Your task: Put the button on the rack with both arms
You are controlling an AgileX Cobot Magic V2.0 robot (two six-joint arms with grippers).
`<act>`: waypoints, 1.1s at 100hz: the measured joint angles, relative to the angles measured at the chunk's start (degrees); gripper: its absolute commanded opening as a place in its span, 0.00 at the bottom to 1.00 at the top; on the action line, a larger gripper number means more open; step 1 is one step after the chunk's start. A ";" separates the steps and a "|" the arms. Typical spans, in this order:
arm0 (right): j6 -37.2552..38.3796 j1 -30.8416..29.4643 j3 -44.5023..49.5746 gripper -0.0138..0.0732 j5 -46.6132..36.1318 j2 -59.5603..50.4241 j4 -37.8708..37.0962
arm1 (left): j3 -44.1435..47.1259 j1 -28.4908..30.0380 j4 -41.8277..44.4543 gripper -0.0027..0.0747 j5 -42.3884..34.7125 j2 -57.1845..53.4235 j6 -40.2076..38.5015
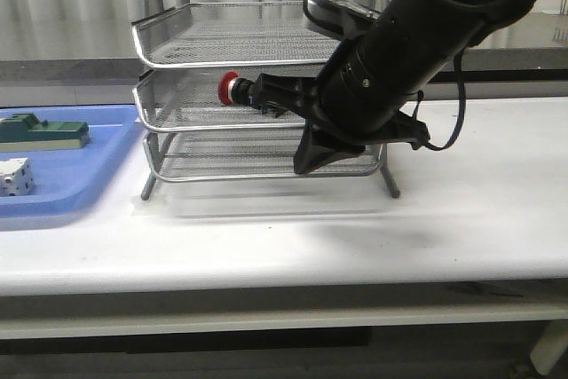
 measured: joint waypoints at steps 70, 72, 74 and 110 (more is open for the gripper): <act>0.00 -0.09 13.68 0.09 4.35 -19.80 -8.30 | 0.00 0.00 0.00 0.01 0.00 0.00 0.00; 0.00 -0.09 14.32 0.09 4.35 -20.77 -8.55 | 0.00 0.00 0.00 0.01 0.00 0.00 0.00; 0.00 -0.09 14.92 0.09 4.35 -21.43 -8.69 | 0.00 0.00 0.00 0.01 0.00 0.00 0.00; 0.00 -6.52 22.12 0.09 5.66 -37.20 -10.76 | 0.00 0.00 0.00 0.01 0.00 0.00 0.00</act>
